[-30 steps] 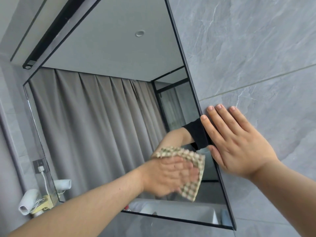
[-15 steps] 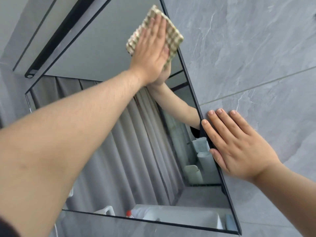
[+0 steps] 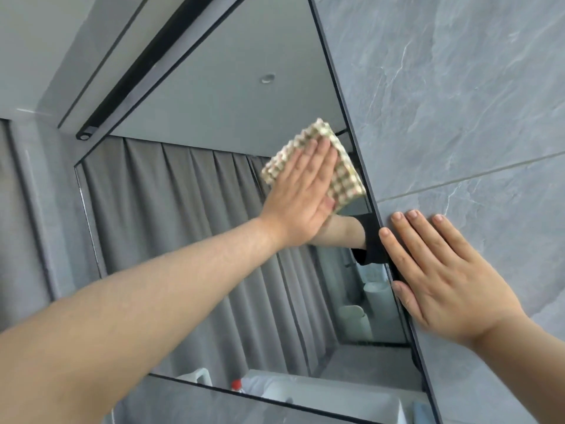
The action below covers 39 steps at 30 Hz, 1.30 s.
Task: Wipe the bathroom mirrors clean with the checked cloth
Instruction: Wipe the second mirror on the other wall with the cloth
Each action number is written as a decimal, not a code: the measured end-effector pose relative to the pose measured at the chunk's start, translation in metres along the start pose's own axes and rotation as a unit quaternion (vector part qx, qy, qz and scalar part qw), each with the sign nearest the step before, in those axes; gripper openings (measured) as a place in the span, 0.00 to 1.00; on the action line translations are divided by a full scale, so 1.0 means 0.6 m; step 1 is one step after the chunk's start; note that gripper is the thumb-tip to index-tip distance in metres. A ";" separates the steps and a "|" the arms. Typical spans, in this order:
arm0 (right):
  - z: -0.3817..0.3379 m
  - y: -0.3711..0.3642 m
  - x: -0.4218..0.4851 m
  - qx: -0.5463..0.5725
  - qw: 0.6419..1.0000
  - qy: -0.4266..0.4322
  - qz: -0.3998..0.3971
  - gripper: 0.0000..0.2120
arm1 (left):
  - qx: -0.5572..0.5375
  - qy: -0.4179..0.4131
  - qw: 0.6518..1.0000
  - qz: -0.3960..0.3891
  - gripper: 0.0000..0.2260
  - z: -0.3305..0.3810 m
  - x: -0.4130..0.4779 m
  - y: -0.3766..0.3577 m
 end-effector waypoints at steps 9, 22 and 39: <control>0.002 -0.003 0.002 0.011 1.000 0.006 0.002 0.31 | 0.090 -0.221 0.971 0.002 0.30 0.103 -0.186 -0.086; 0.016 0.037 0.047 0.048 0.998 -0.030 0.003 0.30 | -0.068 0.262 0.962 0.044 0.29 -0.151 0.002 0.002; 0.084 0.009 0.351 0.111 0.970 -0.189 0.105 0.34 | -0.166 0.612 0.768 0.091 0.27 -0.575 -0.008 0.031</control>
Point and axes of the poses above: each hand's wrist, its own x-axis towards the middle knuckle, its own y-axis out of the back of the hand, z = x × y, the point moved 5 cm from there along x, towards the middle knuckle
